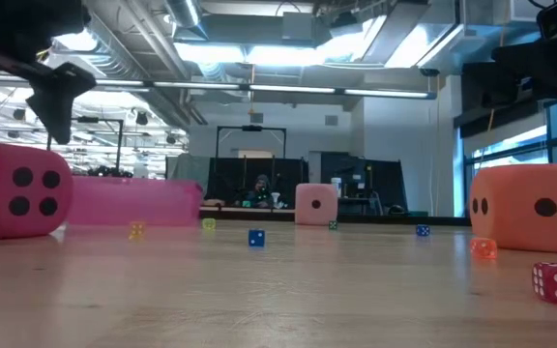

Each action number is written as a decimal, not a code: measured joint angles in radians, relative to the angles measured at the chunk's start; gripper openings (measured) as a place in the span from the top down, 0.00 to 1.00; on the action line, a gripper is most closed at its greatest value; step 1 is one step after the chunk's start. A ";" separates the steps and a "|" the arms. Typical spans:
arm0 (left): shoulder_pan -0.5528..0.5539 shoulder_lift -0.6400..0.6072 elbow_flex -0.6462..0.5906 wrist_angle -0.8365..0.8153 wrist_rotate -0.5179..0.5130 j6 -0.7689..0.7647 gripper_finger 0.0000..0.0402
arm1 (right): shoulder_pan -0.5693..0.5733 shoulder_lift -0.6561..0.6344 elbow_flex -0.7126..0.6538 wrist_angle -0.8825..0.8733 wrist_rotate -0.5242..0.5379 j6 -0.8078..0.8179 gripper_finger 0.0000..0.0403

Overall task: Pick & Place Dice
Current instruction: Put the big red dice into the bin

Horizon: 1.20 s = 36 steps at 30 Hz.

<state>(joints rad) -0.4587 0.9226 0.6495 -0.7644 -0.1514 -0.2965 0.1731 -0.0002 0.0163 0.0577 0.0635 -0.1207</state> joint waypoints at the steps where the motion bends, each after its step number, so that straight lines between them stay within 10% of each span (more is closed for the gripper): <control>1: 0.000 0.000 0.000 -0.019 0.001 -0.011 0.12 | 0.000 0.000 0.000 0.000 0.000 0.000 0.41; 36: -0.032 0.097 0.067 -0.111 -0.092 -0.137 0.12 | 0.000 0.000 0.000 -0.007 0.000 0.000 0.41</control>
<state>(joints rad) -0.4904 1.0201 0.7162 -0.8758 -0.2432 -0.4340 0.1730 -0.0002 0.0164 0.0505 0.0635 -0.1211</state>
